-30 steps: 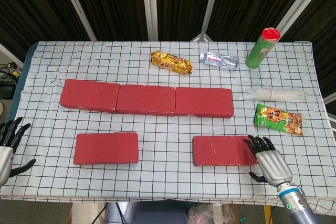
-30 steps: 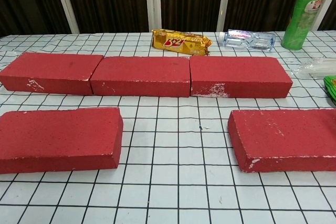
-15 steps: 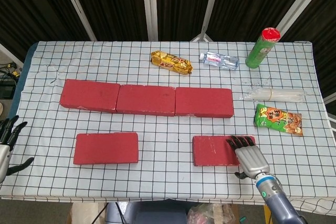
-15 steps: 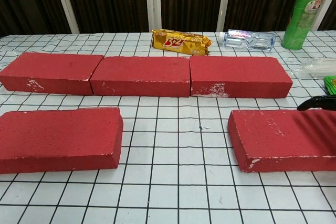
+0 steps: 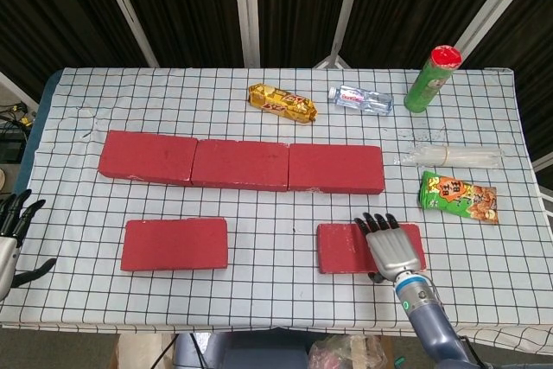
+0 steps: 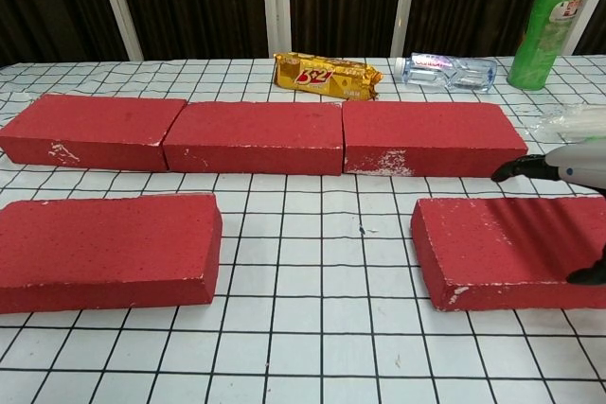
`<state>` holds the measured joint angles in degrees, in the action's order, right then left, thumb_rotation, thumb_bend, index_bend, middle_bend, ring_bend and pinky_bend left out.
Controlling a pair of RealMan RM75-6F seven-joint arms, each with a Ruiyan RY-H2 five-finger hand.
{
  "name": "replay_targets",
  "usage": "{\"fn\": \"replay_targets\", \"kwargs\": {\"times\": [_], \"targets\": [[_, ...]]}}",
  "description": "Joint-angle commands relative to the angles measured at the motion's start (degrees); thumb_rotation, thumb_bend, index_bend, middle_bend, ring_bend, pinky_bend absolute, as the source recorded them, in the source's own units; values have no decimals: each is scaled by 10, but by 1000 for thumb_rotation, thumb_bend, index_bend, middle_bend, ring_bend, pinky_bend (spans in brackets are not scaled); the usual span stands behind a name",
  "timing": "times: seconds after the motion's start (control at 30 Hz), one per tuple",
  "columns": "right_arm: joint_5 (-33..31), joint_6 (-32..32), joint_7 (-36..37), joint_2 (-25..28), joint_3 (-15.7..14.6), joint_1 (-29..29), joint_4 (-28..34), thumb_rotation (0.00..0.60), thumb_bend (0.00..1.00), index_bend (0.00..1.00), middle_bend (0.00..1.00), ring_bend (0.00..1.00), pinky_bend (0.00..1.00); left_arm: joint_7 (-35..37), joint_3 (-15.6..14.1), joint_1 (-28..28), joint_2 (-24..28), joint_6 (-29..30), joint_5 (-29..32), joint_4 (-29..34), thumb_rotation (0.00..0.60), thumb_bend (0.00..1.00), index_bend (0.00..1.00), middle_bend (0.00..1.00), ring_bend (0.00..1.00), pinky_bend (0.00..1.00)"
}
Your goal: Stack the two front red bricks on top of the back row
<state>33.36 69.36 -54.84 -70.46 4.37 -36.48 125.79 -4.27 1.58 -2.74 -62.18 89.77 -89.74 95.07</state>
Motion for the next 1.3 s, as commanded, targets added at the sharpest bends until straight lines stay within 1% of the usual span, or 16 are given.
{"fn": "replay_targets", "kwargs": {"times": [0.03, 0.23, 0.43, 0.93, 1.0, 1.1, 1.2, 1.3], "targets": [[-23, 13, -13, -10, -2, -14, 0, 600, 227, 0, 0, 0, 0, -1, 0, 0, 0, 0, 0, 1, 600, 35, 137, 0, 0, 71], [-44, 30, -20, -19, -10, -31, 0, 600, 227, 0, 0, 0, 0, -1, 1, 1, 1, 2, 2, 1, 600, 35, 137, 0, 0, 71], [-67, 32, -23, -28, -15, -48, -6, 600, 227, 0, 0, 0, 0, -1, 0, 2, 3, -1, 3, 3, 600, 34, 137, 0, 0, 71], [-78, 45, -11, -50, -27, -69, -30, 600, 227, 0, 1, 0, 0, -7, 2, 1, 3, -7, 15, 9, 600, 34, 140, 0, 0, 71], [-74, 48, -8, -52, -28, -70, -32, 600, 227, 0, 18, 0, 0, -8, 3, 1, 2, -7, 16, 10, 600, 35, 141, 0, 0, 71], [-72, 50, -7, -56, -30, -72, -36, 600, 226, 0, 85, 17, 0, -9, 2, 1, 2, -8, 16, 11, 600, 35, 143, 0, 0, 71], [-70, 55, -7, -59, -31, -75, -40, 600, 227, 3, 160, 82, 0, -9, 2, 1, 2, -8, 15, 12, 600, 35, 143, 0, 0, 70], [-64, 61, -7, -63, -34, -75, -42, 600, 227, 68, 225, 131, 0, -9, 1, 2, 2, -8, 14, 12, 600, 35, 146, 0, 0, 71]]}}
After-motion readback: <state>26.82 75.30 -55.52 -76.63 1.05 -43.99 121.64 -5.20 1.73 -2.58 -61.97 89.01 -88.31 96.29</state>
